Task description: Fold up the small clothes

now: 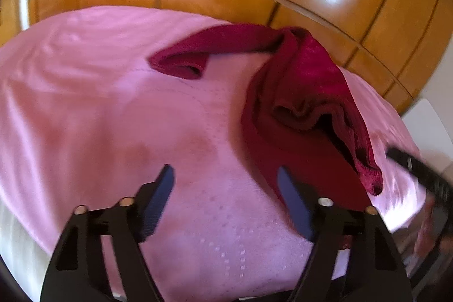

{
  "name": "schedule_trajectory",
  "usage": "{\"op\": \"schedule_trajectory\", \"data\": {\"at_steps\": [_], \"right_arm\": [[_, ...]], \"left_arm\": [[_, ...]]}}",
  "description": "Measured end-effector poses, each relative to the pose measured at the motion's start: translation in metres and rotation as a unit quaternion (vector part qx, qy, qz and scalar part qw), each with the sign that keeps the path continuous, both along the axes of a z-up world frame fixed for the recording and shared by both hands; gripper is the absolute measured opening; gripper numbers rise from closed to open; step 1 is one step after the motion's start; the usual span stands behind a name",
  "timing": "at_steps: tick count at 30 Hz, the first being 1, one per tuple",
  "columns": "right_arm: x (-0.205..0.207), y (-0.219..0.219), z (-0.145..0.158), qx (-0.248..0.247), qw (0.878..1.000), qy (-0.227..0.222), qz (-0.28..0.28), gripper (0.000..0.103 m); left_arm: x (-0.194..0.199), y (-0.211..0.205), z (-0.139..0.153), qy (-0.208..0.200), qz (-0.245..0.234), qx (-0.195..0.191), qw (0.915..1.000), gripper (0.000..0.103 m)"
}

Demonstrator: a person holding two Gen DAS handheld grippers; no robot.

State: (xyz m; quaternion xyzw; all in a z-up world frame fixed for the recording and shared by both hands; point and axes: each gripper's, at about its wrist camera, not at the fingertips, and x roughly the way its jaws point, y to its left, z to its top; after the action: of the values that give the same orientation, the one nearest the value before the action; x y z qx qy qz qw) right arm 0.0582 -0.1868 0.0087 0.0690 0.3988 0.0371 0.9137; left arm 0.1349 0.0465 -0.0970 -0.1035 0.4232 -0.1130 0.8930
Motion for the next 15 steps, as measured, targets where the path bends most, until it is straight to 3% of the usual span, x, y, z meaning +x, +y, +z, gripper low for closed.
{"op": "schedule_trajectory", "data": {"at_steps": [2,4,10,12,14,15], "right_arm": [[0.016,0.013,0.004,0.002,1.000,-0.002,0.025,0.069],[0.036,0.034,0.004,-0.012,0.998,-0.004,0.060,0.069],[0.102,0.095,-0.029,-0.108,0.984,0.035,0.135,0.070],[0.119,0.101,-0.042,-0.110,0.981,0.060,0.148,0.054],[0.133,0.096,-0.051,-0.106,0.979,0.088,0.152,0.012],[0.136,0.086,-0.049,-0.094,0.981,0.086,0.145,0.009]], "left_arm": [[0.007,-0.002,-0.005,0.014,-0.020,-0.015,0.9996,0.061],[0.011,-0.004,-0.009,0.023,-0.034,-0.034,0.9986,0.060],[0.012,-0.017,-0.012,0.023,-0.083,-0.053,0.9949,0.060],[0.013,-0.025,-0.012,0.025,-0.100,-0.049,0.9934,0.060],[0.015,-0.034,-0.012,0.026,-0.118,-0.044,0.9917,0.060],[0.015,-0.040,-0.012,0.025,-0.130,-0.039,0.9904,0.060]]}}
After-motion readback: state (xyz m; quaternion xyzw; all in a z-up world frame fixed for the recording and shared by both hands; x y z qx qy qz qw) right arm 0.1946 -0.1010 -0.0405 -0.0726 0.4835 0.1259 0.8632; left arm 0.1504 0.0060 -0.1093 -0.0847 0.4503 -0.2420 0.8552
